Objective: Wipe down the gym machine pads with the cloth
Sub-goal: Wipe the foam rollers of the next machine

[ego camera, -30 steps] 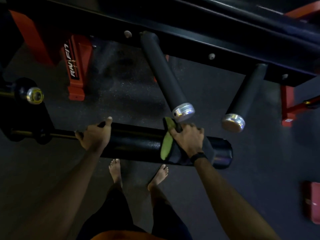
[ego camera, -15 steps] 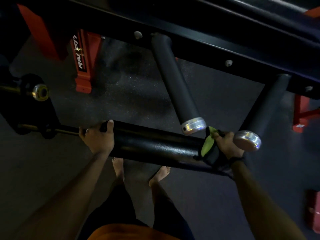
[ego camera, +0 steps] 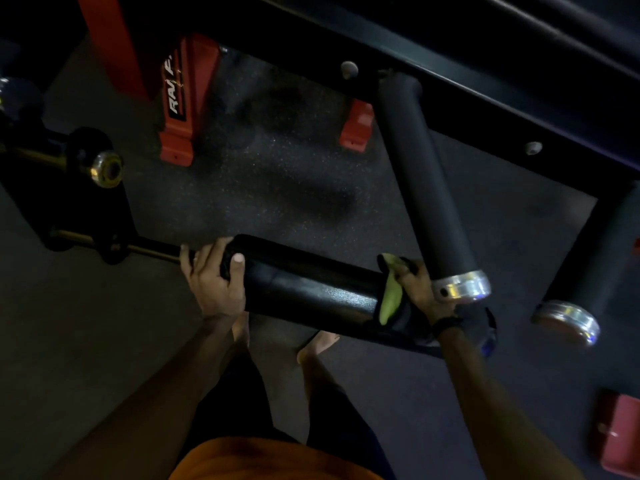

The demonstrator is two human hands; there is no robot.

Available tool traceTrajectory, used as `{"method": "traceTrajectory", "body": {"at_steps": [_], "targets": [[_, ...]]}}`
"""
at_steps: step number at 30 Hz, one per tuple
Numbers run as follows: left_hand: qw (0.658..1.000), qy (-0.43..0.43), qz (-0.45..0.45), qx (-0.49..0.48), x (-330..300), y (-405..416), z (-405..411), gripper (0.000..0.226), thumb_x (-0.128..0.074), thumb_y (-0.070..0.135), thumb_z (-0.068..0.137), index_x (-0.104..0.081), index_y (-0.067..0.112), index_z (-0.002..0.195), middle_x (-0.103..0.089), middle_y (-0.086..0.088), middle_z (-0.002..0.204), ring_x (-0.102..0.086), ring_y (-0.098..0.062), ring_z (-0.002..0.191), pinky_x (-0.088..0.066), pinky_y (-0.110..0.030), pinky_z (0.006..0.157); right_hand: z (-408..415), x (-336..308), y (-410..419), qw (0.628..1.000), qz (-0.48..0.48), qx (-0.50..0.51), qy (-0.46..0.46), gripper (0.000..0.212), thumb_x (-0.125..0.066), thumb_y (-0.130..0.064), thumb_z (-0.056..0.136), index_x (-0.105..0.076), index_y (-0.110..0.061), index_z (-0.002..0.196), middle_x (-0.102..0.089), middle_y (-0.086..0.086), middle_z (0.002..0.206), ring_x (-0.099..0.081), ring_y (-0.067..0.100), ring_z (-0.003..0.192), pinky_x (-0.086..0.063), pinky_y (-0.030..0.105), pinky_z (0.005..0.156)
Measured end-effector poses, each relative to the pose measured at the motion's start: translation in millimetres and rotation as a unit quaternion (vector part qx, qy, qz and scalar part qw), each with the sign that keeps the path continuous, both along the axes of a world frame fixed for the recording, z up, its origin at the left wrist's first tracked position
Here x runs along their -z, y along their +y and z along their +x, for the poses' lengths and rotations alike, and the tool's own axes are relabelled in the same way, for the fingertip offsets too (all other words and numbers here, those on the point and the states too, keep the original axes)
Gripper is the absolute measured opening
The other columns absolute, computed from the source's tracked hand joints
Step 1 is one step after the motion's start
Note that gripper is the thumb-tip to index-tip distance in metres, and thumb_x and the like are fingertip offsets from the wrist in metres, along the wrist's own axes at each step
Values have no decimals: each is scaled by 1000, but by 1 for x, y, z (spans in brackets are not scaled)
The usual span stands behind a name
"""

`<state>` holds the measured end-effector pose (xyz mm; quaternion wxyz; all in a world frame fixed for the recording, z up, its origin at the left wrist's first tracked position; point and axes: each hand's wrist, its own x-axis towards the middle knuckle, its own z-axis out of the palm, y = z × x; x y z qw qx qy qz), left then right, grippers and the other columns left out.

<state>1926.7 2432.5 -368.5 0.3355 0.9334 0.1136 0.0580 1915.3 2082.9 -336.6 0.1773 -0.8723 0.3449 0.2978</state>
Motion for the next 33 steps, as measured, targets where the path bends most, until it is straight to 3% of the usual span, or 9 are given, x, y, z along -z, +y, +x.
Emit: {"method": "traceTrajectory", "body": {"at_steps": [2,3,5,7,9,14,23,28,33], "targets": [[1000,-1,-12,3,-1,1,0,48,-40,43,98,-70,7,112,-68,-11,103,-62,-32,103,-19,-59,118,18,-21,49,999,45,-1,20,64,-51,-57,98,-63,1,123,-64,23,124,-57,35,115,-37,22,83],[1000,-6,-6,6,2,1,-1,49,-41,43,98,-70,7,112,-68,-11,103,-63,-32,103,-19,-59,119,26,-24,67,998,45,-27,19,52,-47,-45,104,-63,0,124,-64,18,125,-57,32,115,-30,21,72],[1000,1,-16,7,0,0,1,50,-40,44,97,-70,7,112,-68,-10,101,-63,-32,102,-18,-57,120,40,-40,111,992,1,-121,-44,43,-44,-48,103,-69,-15,117,-70,11,119,-61,28,111,-20,30,76],[1000,1,-23,0,0,0,1,52,-40,45,97,-70,7,112,-68,-10,100,-63,-30,102,-17,-56,121,43,-21,135,985,-8,-155,-74,45,-41,-56,101,-69,-22,111,-72,10,111,-63,31,107,-32,36,90],[1000,-2,-28,0,1,1,0,54,-39,48,98,-71,7,112,-68,-9,101,-63,-29,102,-18,-56,120,53,-21,167,982,15,-170,-76,46,-36,-56,101,-68,-23,108,-71,9,108,-62,32,103,-31,43,98],[1000,-9,-16,6,7,4,0,58,-37,49,102,-70,2,112,-68,-12,100,-64,-34,97,-20,-58,119,84,-23,244,966,65,-219,-118,36,-40,-49,101,-64,-23,97,-71,6,94,-62,29,91,-23,41,84],[999,21,-22,45,6,10,-1,48,-42,34,95,-63,0,121,-66,-15,112,-56,-29,111,-15,-58,121,66,-33,241,947,26,-278,-161,44,-41,-55,99,-65,-23,118,-70,4,112,-60,26,106,-27,42,93],[987,100,-73,102,-5,21,2,54,-29,49,98,-57,14,128,-63,-4,124,-50,-19,127,-3,-52,124,10,-40,207,911,-79,-332,-232,49,-43,-56,96,-64,-20,121,-67,3,113,-58,25,102,-36,44,87],[978,129,-81,142,-29,33,2,66,-20,57,95,-49,19,139,-50,-5,141,-38,-20,137,-1,-49,124,-43,-56,136,917,-179,-292,-206,47,-41,-49,94,-63,-18,122,-67,7,107,-57,30,98,-41,43,81]]}}
